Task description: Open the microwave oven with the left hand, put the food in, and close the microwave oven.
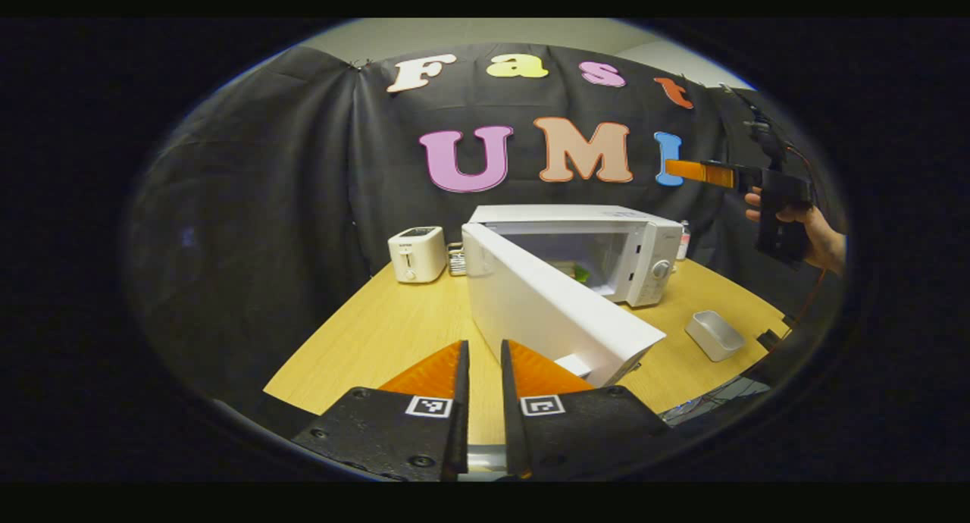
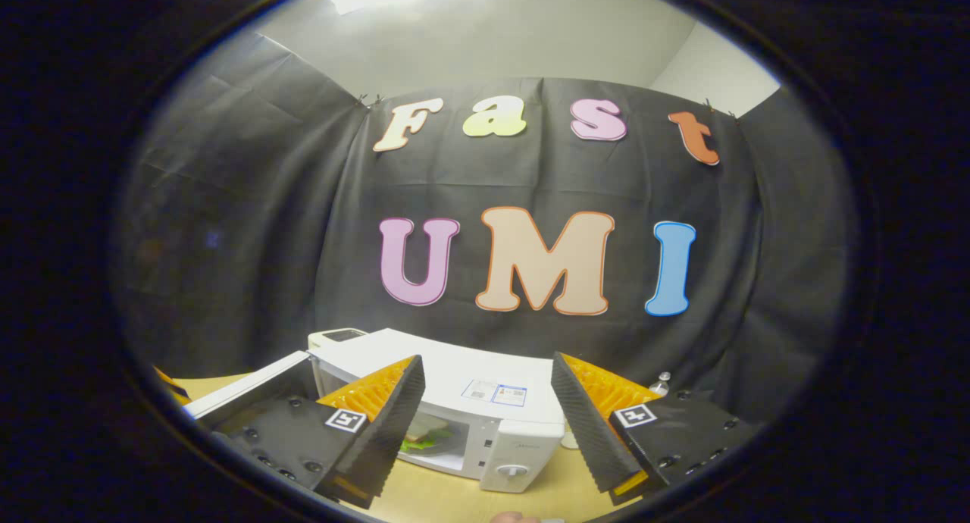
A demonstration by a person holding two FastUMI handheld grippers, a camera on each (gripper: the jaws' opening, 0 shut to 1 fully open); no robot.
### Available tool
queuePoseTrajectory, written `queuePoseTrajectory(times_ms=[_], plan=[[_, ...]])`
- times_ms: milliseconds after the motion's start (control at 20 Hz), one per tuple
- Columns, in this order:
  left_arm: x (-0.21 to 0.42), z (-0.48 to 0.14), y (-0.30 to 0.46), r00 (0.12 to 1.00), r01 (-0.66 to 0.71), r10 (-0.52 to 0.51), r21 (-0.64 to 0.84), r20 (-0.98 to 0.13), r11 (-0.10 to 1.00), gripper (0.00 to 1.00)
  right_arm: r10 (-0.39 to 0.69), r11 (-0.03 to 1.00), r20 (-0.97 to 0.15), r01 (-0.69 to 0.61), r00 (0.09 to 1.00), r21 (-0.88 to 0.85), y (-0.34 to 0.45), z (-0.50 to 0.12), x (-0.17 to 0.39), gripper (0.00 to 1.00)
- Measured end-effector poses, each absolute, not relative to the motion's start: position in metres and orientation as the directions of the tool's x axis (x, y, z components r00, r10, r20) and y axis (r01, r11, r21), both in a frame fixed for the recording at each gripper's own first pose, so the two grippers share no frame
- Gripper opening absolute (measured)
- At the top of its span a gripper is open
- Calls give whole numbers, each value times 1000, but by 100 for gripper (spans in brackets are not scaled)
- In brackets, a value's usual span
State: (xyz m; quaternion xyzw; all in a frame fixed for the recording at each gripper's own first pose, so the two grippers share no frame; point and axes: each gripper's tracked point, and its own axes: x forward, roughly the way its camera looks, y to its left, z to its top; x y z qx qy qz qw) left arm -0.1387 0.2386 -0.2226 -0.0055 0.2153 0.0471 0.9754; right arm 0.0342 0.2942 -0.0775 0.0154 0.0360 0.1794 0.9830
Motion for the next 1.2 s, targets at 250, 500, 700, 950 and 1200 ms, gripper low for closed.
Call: queuePoseTrajectory(times_ms=[250, 500, 700, 950, 1200], plan=[[-141, -237, 228, 890, -89, 97, 39, -446, 995, 0, 346, 938, -66, -344, 936, 44, 279, -73, 39, 96], [-133, -248, 198, 881, -59, 67, 33, -468, 998, 0, 343, 939, -69, -340, 937, 49, 266, -71, 44, 96], [-121, -252, 175, 880, -12, 39, 59, -474, 998, 0, 327, 944, -60, -325, 943, 49, 253, -65, 46, 100], [-100, -256, 150, 879, 66, -31, 58, -476, 996, 0, 301, 954, -64, -299, 952, 39, 238, -66, 48, 100], [-80, -259, 127, 873, 116, -91, 23, -479, 993, 0, 272, 962, -73, -270, 960, 36, 224, -67, 48, 96]])
